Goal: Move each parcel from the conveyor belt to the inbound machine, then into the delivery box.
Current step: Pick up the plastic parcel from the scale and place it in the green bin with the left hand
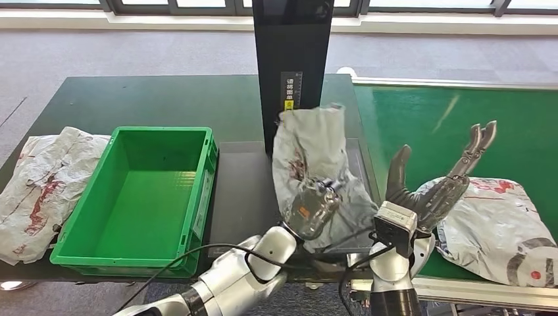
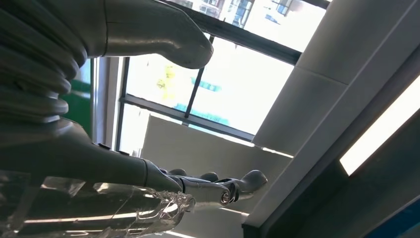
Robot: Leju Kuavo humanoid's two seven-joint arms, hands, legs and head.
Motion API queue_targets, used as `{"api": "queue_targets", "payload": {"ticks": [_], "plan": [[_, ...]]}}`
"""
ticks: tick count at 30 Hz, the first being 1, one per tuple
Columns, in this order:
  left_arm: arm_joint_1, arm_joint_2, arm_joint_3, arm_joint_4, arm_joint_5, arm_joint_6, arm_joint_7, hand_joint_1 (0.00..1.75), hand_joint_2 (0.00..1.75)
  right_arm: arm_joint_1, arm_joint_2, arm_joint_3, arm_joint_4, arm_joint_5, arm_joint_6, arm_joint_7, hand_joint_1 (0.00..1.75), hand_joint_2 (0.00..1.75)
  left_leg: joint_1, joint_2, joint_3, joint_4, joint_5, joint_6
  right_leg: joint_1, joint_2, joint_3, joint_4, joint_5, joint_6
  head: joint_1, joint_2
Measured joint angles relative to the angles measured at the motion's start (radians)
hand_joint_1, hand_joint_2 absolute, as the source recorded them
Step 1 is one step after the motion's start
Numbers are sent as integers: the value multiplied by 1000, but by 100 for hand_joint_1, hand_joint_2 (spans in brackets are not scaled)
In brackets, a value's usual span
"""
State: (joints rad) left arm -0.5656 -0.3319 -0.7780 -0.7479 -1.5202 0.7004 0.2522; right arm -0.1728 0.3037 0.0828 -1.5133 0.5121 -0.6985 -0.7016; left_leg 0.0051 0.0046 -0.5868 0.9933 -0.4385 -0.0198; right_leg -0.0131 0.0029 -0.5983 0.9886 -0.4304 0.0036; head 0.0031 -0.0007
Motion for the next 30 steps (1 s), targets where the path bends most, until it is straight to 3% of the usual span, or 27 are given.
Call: {"api": "queue_targets", "payload": {"ticks": [3, 8, 26, 30], "plan": [[9, 34, 107, -110, 0, 1, 47, 175, 175, 0, 0, 0, 0, -16, 0, 0, 0, 175, 0, 0, 0, 0, 0, 0, 1, 0, 0, 0, 0, 0, 0, 0], [22, 70, 185, -227, 0, 0, 86, 175, 175, -1, -1, 0, 1, -32, 1, 0, 0, 175, 1, -3, -1, 0, 2, 0, 2, -4, 0, 0, 0, 0, 0, 0], [35, 148, 238, -344, 0, 0, 195, 175, 175, -1, -2, 0, 2, -58, 1, 0, 0, 175, 0, -4, -2, 0, 1, 0, 1, -3, 0, 0, 0, 0, 0, 0], [66, 172, 321, -386, 0, 0, 170, 175, 175, 0, -2, 0, 1, -52, 1, 0, 0, 175, 1, -3, -1, 0, 1, 0, 2, -3, 0, 0, 0, 0, 0, 0]]}}
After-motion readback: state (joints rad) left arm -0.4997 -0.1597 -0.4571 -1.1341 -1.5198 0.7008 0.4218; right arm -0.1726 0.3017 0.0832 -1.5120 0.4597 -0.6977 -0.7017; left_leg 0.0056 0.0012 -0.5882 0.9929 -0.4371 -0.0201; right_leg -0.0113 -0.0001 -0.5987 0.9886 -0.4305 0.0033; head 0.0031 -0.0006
